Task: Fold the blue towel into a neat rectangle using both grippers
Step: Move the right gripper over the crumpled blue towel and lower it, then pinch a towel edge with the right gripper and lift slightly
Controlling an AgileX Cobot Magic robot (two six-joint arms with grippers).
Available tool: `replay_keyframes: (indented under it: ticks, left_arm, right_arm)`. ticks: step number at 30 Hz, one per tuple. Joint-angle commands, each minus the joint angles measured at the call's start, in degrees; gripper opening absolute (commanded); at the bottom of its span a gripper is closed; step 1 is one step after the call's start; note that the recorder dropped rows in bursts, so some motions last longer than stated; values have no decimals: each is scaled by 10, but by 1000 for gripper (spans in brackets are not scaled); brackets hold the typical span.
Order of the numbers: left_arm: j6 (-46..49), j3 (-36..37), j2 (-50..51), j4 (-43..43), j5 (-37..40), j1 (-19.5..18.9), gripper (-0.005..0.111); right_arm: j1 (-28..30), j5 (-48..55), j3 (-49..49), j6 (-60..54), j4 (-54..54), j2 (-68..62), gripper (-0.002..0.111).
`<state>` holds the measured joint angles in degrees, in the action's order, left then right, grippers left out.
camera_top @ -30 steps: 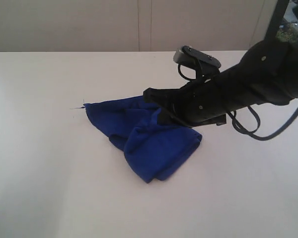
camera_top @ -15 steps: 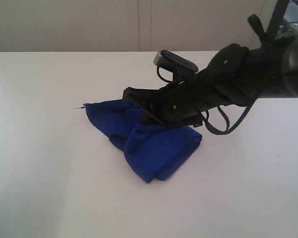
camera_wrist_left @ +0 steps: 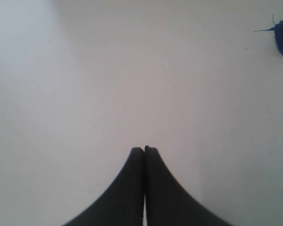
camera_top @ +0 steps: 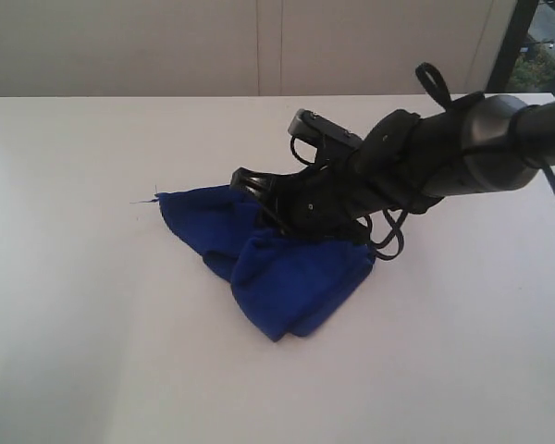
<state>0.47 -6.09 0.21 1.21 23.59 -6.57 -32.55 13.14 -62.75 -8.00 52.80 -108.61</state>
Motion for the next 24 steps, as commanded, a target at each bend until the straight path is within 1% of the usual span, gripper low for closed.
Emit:
replay_keyframes:
  ticks: [1, 5, 13, 18, 24]
  left_arm:
    - [-5, 4, -2, 5, -2, -1, 0]
    - [-5, 4, -2, 5, -2, -1, 0]
    - [-5, 4, -2, 5, -2, -1, 0]
    - [-5, 4, -2, 5, -2, -1, 0]
    - [-5, 4, -2, 5, -2, -1, 0]
  right_arm:
    - [1, -27, -5, 8, 3, -11, 37]
    - [1, -46, -5, 8, 15, -21, 37]
    - [0, -19, -6, 8, 57, -29, 36]
    - [0, 0, -6, 8, 69, -29, 26]
    - [0, -5, -6, 8, 82, -29, 12]
